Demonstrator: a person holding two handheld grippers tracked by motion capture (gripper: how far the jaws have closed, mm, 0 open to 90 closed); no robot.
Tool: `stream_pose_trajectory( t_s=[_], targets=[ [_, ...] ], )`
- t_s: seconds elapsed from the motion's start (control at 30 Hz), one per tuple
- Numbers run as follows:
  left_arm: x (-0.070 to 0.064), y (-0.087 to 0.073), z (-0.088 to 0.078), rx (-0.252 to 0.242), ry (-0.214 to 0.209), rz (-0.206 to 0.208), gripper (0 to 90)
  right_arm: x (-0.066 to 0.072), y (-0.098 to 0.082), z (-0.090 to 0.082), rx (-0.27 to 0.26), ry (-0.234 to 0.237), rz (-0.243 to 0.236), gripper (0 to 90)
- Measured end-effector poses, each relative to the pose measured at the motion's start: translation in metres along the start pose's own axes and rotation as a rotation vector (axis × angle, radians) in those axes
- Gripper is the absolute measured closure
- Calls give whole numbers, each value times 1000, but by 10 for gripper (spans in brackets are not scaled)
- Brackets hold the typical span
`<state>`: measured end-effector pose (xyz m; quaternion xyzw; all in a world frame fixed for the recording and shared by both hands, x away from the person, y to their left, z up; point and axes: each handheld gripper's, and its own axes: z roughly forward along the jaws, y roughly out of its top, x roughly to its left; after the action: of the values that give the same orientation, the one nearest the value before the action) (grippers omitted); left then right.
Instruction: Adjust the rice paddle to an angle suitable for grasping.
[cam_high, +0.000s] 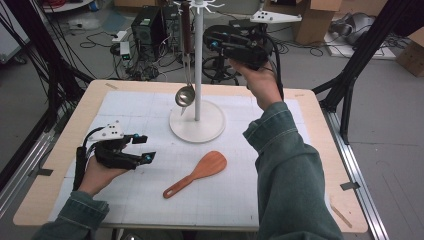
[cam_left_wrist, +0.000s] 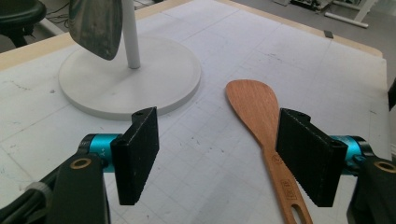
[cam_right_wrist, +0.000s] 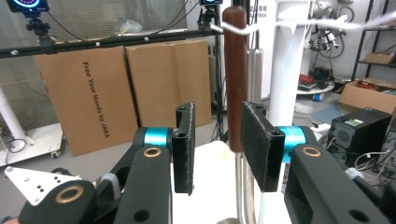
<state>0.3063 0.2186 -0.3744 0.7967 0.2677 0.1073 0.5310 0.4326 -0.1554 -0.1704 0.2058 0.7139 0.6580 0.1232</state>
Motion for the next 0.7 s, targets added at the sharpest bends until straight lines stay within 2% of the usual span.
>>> stream_pose_trajectory(
  t_s=[0.3, 0.53, 0.7],
  targets=[
    [-4, -1, 4, 10, -4, 4, 309, 2, -23, -13, 28, -11, 9, 593],
    [-9, -5, 9, 19, -2, 5, 310, 2, -46, -22, 63, -26, 29, 523],
    [-13, -9, 14, 28, -4, 8, 311, 1, -61, -29, 66, -36, 49, 493]
  ],
)
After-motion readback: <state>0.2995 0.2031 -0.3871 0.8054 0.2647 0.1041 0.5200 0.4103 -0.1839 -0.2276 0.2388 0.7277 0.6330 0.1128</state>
